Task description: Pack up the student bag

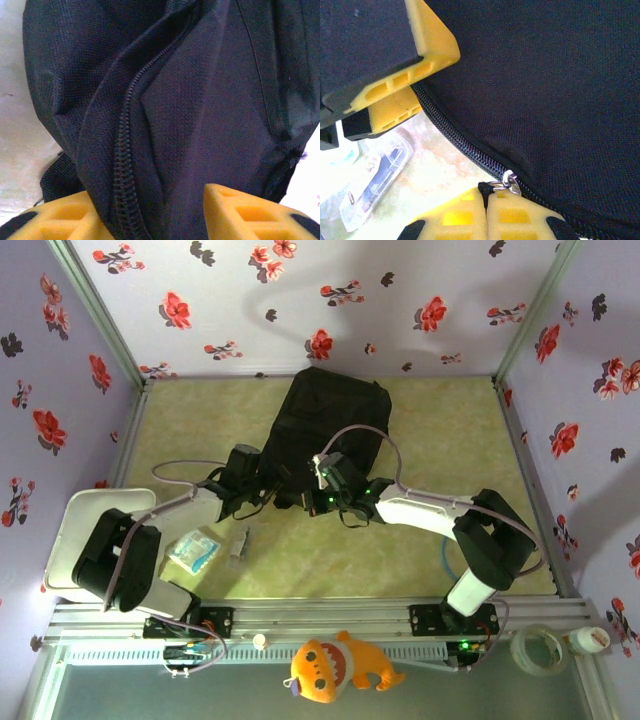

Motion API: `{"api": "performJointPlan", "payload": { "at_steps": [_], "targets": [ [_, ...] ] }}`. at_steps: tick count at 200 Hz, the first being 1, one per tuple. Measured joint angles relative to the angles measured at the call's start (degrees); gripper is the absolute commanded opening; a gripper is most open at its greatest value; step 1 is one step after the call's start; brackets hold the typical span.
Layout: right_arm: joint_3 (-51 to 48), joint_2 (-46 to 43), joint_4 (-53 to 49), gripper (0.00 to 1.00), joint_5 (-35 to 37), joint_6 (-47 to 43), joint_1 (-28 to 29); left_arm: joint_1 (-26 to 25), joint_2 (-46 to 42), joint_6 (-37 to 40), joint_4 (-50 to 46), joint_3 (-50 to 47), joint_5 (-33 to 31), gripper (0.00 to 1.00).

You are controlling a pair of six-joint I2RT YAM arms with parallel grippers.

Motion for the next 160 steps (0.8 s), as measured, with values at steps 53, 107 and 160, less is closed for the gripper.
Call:
{"api": "performJointPlan", "payload": {
  "at_steps": [53, 107, 160],
  "targets": [
    [0.0, -2.8, -7.0, 0.0, 10.8, 0.0, 0.3, -0.1, 0.7, 0.7, 0.2, -0.1, -1.1, 0.01],
    [-0.7, -4.5, -15.9, 0.0, 22.5, 2.0, -3.7, 0.3, 0.5, 1.7, 0.0, -0.1, -1.0, 0.0],
    [-0.5, -4.8, -18.4, 0.0, 25.4, 3.4, -8.3, 0.7, -1.5, 4.2, -1.7, -0.1, -0.3, 0.0]
  ]
}}
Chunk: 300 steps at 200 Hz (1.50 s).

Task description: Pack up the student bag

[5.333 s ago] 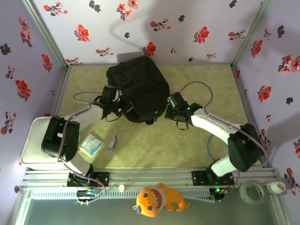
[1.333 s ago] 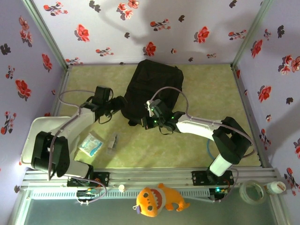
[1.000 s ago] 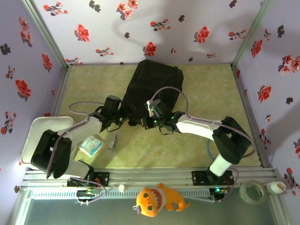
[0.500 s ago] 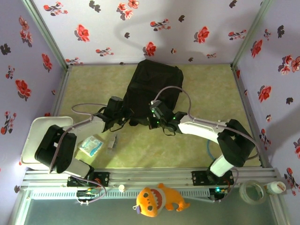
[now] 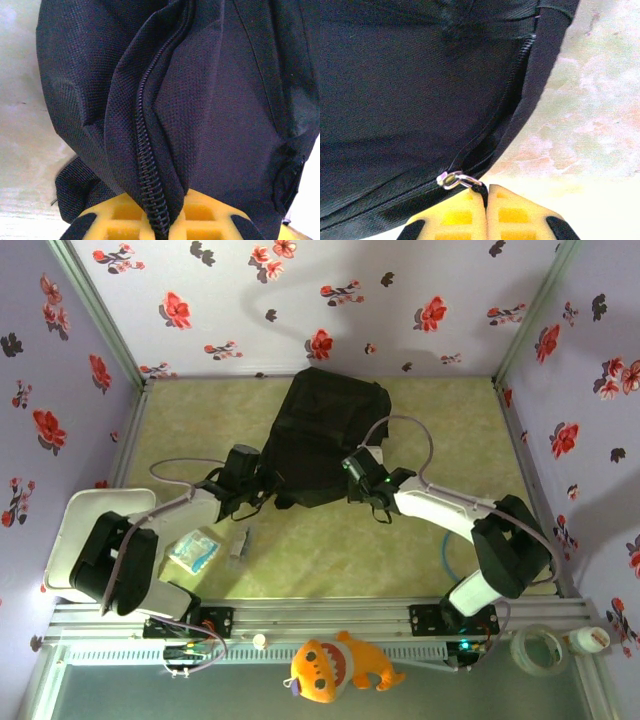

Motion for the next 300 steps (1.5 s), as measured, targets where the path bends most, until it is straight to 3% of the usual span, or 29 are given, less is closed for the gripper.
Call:
{"api": "performJointPlan", "payload": {
  "at_steps": [76, 108, 182, 254, 288, 300],
  "targets": [
    [9.6, 7.1, -6.2, 0.0, -2.1, -4.0, -6.3, 0.1, -0.3, 6.6, -5.6, 2.2, 3.9, 0.0],
    [13.6, 10.4, -8.0, 0.06, -4.9, -6.2, -8.4, 0.1, -0.3, 9.0, -6.2, 2.3, 6.0, 0.0],
    [13.8, 8.9, -7.4, 0.13, -10.8, -12.4, -11.1, 0.3, 0.2, 12.5, -9.1, 4.3, 7.1, 0.0],
    [6.0, -1.0, -4.7, 0.33, -11.2, -12.6, -13.4, 1.3, 1.0, 13.5, -12.8, 5.2, 7.0, 0.02],
    [4.0, -2.0, -3.0, 0.47, -13.9, -9.8, -13.4, 1.3, 1.0, 15.0, -14.8, 6.5, 7.0, 0.19],
    [3.5, -2.0, -2.3, 0.52, -14.8, -8.4, -13.4, 1.3, 1.0, 15.7, -16.5, 7.1, 7.1, 0.2]
  ]
}}
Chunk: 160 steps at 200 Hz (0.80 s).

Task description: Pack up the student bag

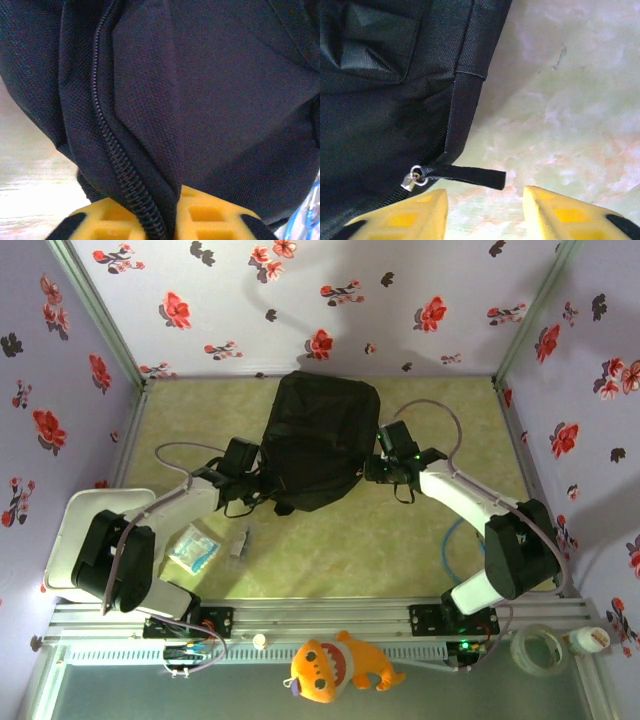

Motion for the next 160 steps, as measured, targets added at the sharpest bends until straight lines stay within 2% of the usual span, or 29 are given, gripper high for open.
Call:
{"api": "performJointPlan", "payload": {
  "at_steps": [28, 60, 90, 115, 160],
  "targets": [
    [-1.4, -0.1, 2.1, 0.6, -1.9, 5.8, -1.0, -0.1, -0.7, 2.3, -4.1, 1.0, -0.7, 0.29],
    [-3.2, -0.1, 5.8, 0.6, -6.2, 14.8, -3.4, -1.1, -4.5, 5.0, -9.1, 2.3, -3.9, 0.41],
    [-5.2, 0.3, 10.6, 0.58, -10.0, 22.2, -4.2, -3.2, -5.5, 7.4, -11.8, 5.3, -6.9, 0.44],
    [-5.8, 2.0, 13.5, 0.52, -11.9, 25.5, -4.3, -6.0, -5.1, 8.9, -12.0, 7.2, -8.4, 0.46],
    [-5.7, 3.8, 15.4, 0.28, -12.8, 26.6, -4.3, -11.4, 2.8, 12.7, -10.1, 14.4, -8.6, 0.49]
  ]
}}
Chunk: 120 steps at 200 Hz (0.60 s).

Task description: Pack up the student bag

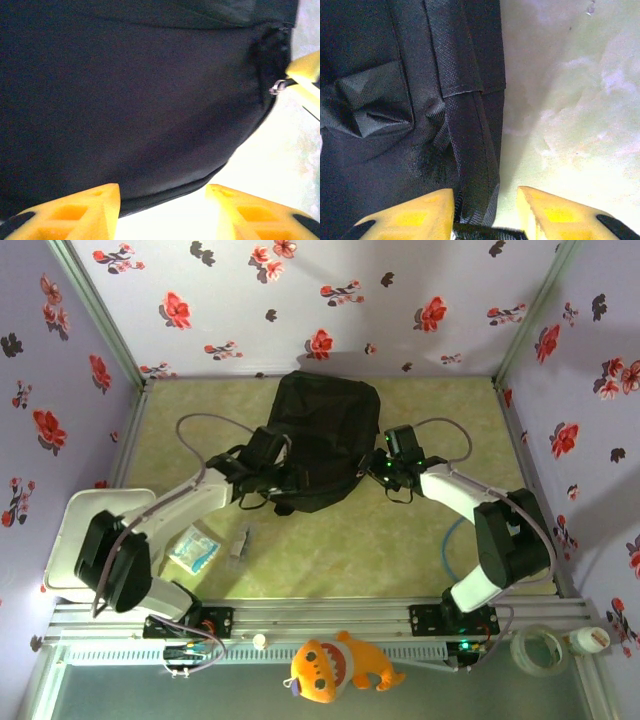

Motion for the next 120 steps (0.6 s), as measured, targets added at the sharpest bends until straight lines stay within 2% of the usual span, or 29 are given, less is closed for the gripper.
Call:
{"api": "performJointPlan", "payload": {
  "at_steps": [67, 89, 120],
  "targets": [
    [2.5, 0.0, -1.8, 0.0, 2.5, -4.5, 0.0, -7.0, 14.2, 4.8, 3.7, 9.7, 2.1, 0.5],
    [3.2, 0.0, -2.2, 0.0, 2.2, -6.2, 0.0, -7.6, 16.3, 5.5, 3.9, 10.5, 2.3, 0.5],
    [4.6, 0.0, -1.9, 0.0, -0.7, -8.1, 0.0, -7.8, 18.2, 6.1, 3.9, 10.7, 2.4, 0.44]
  ]
}}
